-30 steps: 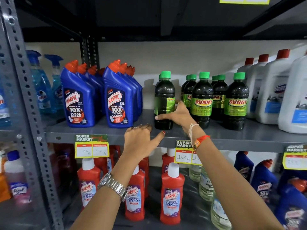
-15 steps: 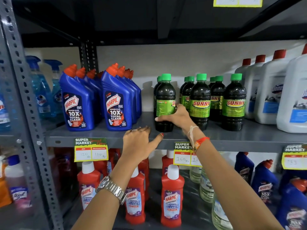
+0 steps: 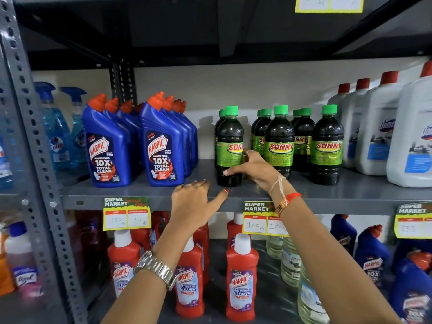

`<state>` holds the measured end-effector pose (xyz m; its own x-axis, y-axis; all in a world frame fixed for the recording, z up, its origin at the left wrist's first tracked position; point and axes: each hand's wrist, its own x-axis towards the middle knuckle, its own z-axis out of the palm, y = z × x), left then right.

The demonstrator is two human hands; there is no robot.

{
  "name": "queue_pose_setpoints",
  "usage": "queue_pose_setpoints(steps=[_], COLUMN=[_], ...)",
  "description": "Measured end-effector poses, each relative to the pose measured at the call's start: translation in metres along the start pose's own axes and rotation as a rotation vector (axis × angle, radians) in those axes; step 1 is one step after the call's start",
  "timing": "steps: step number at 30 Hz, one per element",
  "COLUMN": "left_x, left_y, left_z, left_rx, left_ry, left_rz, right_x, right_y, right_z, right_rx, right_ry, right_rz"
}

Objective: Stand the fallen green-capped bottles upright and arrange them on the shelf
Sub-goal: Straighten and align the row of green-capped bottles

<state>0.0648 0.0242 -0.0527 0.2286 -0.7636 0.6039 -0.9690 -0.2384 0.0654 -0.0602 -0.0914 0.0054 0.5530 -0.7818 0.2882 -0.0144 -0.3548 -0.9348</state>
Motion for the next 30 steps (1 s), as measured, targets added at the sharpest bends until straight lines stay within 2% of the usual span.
queue_pose_setpoints(steps=[3,11,17,21,24,26,28,30], left_x=[0.0,0.0,0.0,0.002,0.011,0.022,0.038,0.053], left_y=[0.0,0.0,0.001,0.004,0.004,0.006,0.013,0.021], left_z=[0.0,0.001,0.0,-0.005,-0.013,-0.016,-0.018,-0.018], left_rx=[-0.002,-0.003,-0.015,-0.061,-0.224,-0.46,-0.711,-0.866], left_ry=[-0.002,0.009,0.029,-0.03,-0.137,-0.134,-0.098,-0.088], left_rz=[-0.003,-0.001,-0.012,-0.06,-0.181,-0.241,-0.293,-0.354], right_x=[0.004,0.011,-0.008,-0.035,-0.047,-0.049,-0.045,-0.039], right_y=[0.001,0.006,0.005,0.003,0.006,0.009,0.014,0.02], right_z=[0.008,0.018,0.016,-0.007,-0.036,-0.054,-0.067,-0.076], right_rx=[-0.097,-0.246,-0.37,-0.332,-0.304,-0.353,-0.432,-0.474], right_ry=[0.122,0.252,0.29,0.445,0.65,0.741,0.751,0.685], right_rz=[-0.034,-0.044,-0.161,-0.245,-0.269,-0.255,-0.229,-0.159])
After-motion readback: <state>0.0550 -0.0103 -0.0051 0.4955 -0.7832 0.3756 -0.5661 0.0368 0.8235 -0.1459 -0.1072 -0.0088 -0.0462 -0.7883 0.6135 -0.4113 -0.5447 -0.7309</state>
